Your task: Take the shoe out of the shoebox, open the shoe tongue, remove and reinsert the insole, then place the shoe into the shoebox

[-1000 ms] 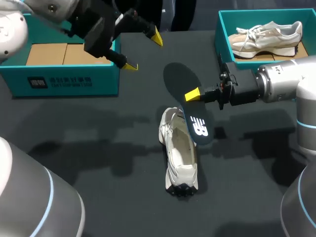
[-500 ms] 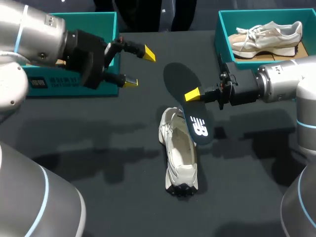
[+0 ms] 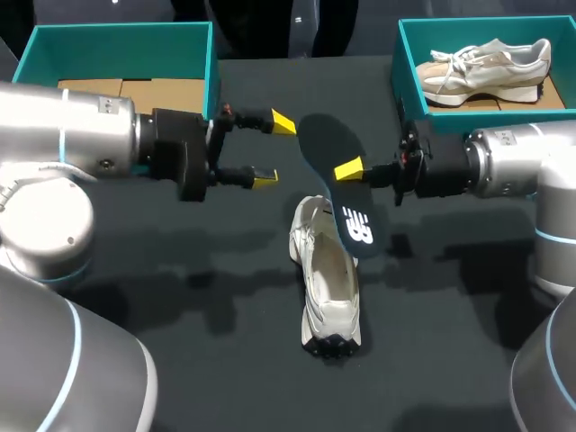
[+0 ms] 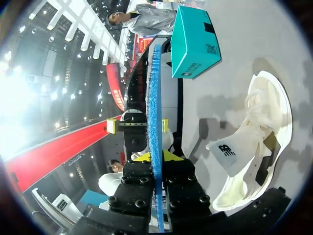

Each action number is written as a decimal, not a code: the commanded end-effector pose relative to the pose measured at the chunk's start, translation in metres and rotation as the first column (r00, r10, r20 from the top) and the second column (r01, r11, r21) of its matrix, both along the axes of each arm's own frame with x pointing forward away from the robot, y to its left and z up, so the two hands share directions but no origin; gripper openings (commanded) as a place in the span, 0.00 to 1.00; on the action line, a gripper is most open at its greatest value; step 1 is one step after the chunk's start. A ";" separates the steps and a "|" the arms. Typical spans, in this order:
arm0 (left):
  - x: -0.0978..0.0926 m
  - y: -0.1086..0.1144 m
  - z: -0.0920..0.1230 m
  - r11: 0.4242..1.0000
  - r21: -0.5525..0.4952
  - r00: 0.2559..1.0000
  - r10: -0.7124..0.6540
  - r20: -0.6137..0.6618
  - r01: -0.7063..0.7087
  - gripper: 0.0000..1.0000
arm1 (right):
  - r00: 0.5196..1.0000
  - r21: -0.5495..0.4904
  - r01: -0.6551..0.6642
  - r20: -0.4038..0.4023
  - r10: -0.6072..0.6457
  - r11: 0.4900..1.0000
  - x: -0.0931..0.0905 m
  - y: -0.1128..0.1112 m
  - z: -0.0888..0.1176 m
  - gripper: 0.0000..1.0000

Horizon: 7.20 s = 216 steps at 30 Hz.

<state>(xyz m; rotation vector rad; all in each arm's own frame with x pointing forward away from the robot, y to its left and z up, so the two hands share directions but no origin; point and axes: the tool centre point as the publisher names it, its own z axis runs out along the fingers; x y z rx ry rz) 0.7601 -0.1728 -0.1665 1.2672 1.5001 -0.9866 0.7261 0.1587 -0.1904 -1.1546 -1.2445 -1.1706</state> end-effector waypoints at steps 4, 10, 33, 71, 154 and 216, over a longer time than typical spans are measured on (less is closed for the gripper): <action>-0.001 -0.030 -0.009 0.988 -0.153 0.999 0.035 -0.013 -0.037 1.00 | 0.999 0.029 0.036 0.001 -0.036 0.999 -0.008 0.008 0.002 0.00; 0.001 -0.046 -0.016 0.986 -0.158 0.998 0.048 -0.033 -0.053 0.93 | 0.999 0.046 0.036 0.009 -0.036 0.998 -0.011 0.012 0.006 0.00; 0.007 -0.072 -0.027 0.983 -0.161 0.996 0.080 -0.045 -0.086 0.40 | 0.999 0.058 0.030 -0.015 -0.029 0.998 -0.013 0.016 0.011 0.00; -0.029 -0.033 -0.004 0.986 -0.148 0.996 0.075 -0.047 -0.081 0.00 | 0.979 -0.029 -0.057 0.194 0.062 0.998 -0.023 -0.061 -0.017 1.00; -0.188 -0.021 -0.036 0.990 -0.042 0.486 0.028 -0.874 -0.132 0.00 | 0.370 -0.753 -0.111 0.574 0.731 0.648 -0.110 -0.116 -0.136 1.00; -0.163 -0.071 -0.073 0.975 -0.221 0.503 -0.182 -0.845 -0.017 0.00 | 0.158 -0.881 0.026 0.471 0.868 0.473 -0.086 -0.070 -0.166 1.00</action>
